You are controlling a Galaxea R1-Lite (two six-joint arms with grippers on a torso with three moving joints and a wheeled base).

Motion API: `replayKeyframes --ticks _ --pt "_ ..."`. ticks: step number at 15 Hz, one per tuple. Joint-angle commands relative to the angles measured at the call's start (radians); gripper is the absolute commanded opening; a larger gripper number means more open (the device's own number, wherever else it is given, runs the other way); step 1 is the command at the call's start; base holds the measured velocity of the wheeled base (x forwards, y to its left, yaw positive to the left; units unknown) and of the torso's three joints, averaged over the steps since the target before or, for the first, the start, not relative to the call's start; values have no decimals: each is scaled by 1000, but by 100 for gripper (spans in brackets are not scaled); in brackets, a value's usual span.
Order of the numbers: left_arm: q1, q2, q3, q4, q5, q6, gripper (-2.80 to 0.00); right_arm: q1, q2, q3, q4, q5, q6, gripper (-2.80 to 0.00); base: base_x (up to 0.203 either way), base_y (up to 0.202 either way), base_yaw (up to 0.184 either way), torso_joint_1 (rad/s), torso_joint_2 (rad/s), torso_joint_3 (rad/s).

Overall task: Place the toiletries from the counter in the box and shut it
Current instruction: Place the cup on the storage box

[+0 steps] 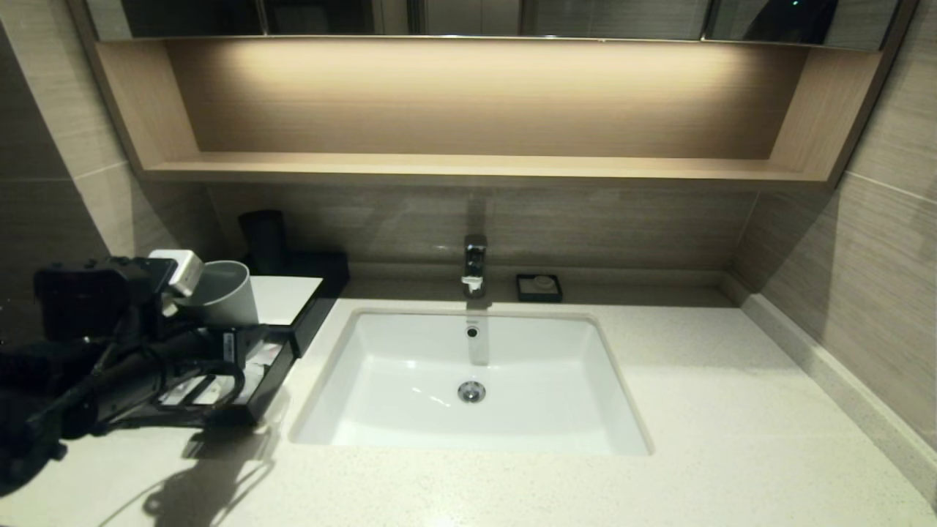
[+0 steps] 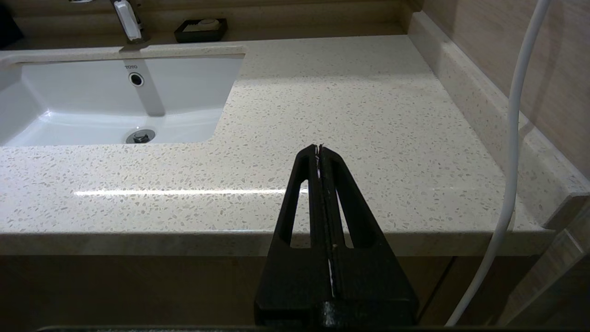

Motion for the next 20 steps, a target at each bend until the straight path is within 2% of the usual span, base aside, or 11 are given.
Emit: replayKeyframes --ticks 1,3,12,16,20 --pt "26 13 -97 63 3 -8 -280 0 2 -1 0 0 0 -280 0 0 0 0 0 0" --pt "40 51 -161 98 3 -15 -280 0 2 1 0 2 0 -280 0 0 0 0 0 0" --pt "90 273 -388 106 23 -18 -280 0 2 1 0 2 0 -280 0 0 0 0 0 0" --pt "122 330 -510 165 25 -18 -280 0 2 0 0 2 0 -280 0 0 0 0 0 0" --pt "133 372 -588 174 21 -16 -280 0 0 0 0 1 0 -280 0 0 0 0 0 0"
